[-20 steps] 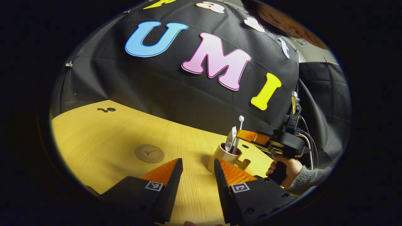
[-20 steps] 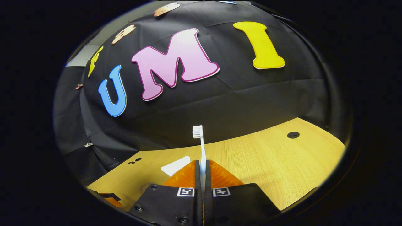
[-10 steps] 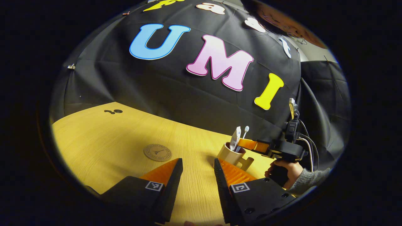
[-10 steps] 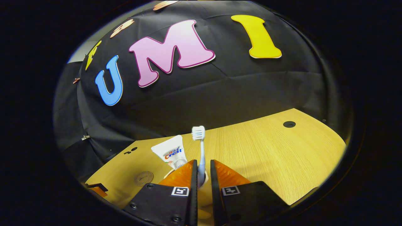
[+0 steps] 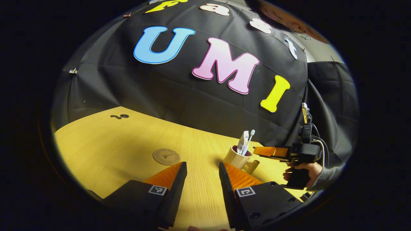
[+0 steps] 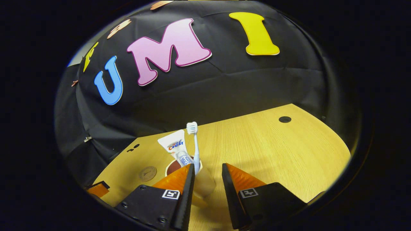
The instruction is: Put the toothbrush and toothpaste on the desktop into the cup, then pick up the cup and place it on the coaster on the desktop.
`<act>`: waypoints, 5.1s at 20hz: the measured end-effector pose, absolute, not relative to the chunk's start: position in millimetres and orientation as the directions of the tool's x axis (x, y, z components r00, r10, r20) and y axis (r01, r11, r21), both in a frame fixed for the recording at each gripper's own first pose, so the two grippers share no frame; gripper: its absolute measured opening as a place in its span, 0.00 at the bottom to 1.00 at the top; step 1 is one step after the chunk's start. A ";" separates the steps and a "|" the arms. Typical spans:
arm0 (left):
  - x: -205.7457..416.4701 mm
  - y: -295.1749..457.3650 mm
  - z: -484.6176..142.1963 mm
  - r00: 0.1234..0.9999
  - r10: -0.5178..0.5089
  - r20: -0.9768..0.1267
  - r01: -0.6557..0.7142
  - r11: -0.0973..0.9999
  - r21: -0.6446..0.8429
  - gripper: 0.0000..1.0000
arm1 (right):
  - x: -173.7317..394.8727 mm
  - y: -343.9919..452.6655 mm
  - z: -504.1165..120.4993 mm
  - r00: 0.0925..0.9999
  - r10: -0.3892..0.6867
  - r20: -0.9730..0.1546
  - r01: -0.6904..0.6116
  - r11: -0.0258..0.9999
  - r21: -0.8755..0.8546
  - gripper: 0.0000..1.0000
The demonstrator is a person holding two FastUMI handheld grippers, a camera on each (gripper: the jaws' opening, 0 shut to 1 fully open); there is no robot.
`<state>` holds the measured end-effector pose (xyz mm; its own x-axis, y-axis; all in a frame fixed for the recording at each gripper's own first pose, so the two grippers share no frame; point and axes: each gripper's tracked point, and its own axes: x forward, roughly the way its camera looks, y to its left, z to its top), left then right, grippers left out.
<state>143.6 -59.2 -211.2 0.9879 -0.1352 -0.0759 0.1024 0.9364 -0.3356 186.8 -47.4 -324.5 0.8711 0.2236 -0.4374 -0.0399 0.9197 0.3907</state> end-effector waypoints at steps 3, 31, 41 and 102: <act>137.3 -52.6 -209.9 0.987 -0.135 -0.088 0.098 0.938 -0.332 0.63 | 169.8 -49.3 -323.2 0.822 0.251 -0.511 -0.042 0.922 0.385 0.42; 101.1 10.0 -203.5 0.990 -0.054 -0.134 0.007 0.945 -0.326 0.63 | 161.2 12.0 -409.1 0.297 0.219 -0.929 -0.299 0.946 0.127 0.52; 103.5 18.9 -203.5 0.989 -0.055 -0.138 0.006 0.944 -0.329 0.64 | 169.3 20.0 -398.0 0.359 0.234 -0.904 -0.296 0.947 0.127 0.25; 53.1 82.4 -165.7 0.985 -0.033 -0.172 -0.033 0.928 -0.371 0.63 | 213.3 217.9 -300.3 0.521 0.451 -0.724 -0.377 0.883 0.279 0.64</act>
<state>53.1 82.4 -165.7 0.9846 -0.0335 -0.1719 -0.0333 0.9279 -0.3713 213.3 217.9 -300.3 0.5215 0.4508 -0.7245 -0.3765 0.8835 0.2787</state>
